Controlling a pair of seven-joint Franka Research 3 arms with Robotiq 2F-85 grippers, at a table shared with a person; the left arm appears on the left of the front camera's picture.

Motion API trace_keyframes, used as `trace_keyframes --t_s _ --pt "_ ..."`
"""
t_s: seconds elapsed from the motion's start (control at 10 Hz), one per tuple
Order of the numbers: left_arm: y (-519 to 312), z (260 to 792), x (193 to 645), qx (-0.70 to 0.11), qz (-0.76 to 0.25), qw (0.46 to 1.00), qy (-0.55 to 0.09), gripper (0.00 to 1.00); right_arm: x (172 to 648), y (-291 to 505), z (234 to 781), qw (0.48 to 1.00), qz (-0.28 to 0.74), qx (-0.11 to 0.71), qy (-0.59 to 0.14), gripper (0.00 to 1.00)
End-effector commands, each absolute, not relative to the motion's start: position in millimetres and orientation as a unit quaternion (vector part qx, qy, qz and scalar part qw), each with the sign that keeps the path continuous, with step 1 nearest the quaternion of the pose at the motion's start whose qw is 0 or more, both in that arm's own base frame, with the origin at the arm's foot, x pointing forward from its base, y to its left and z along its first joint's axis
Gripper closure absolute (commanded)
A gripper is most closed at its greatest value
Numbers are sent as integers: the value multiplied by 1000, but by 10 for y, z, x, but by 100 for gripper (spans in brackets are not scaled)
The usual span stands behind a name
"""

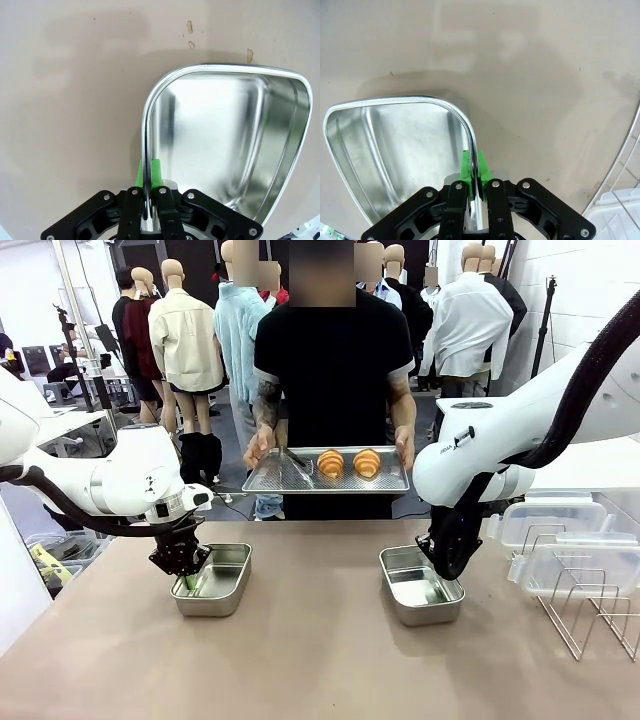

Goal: Place the bread in airtight containers.
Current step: Once an object is inside an Airtight Container , place the container in the center of the table.

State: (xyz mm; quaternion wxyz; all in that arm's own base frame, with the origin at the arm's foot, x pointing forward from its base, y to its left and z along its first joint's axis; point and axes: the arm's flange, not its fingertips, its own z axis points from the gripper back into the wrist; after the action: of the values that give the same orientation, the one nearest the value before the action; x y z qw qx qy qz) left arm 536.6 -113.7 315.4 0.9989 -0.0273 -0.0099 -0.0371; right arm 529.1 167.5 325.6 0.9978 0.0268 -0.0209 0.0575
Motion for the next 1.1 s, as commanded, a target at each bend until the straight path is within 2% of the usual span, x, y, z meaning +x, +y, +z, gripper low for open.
trace_keyframes --t_s 0.0,0.2,0.5,0.7,1.0 --pt "-1137 3158 5366 -27 -38 999 -10 100 5277 1671 3236 997 57 33 -29 100" --pt "-1442 3355 5211 -21 -25 999 -26 100 5291 1675 3256 998 57 27 -21 100" --pt "-1867 3929 5102 -3 -36 996 -86 100 4992 1669 3903 997 21 31 -70 100" --pt "-1975 4359 5066 21 -33 992 -116 100 4867 1611 4275 996 16 42 -78 100" --pt "-1910 4762 5115 35 -16 994 -106 100 4765 1493 4644 996 -2 41 -79 100"
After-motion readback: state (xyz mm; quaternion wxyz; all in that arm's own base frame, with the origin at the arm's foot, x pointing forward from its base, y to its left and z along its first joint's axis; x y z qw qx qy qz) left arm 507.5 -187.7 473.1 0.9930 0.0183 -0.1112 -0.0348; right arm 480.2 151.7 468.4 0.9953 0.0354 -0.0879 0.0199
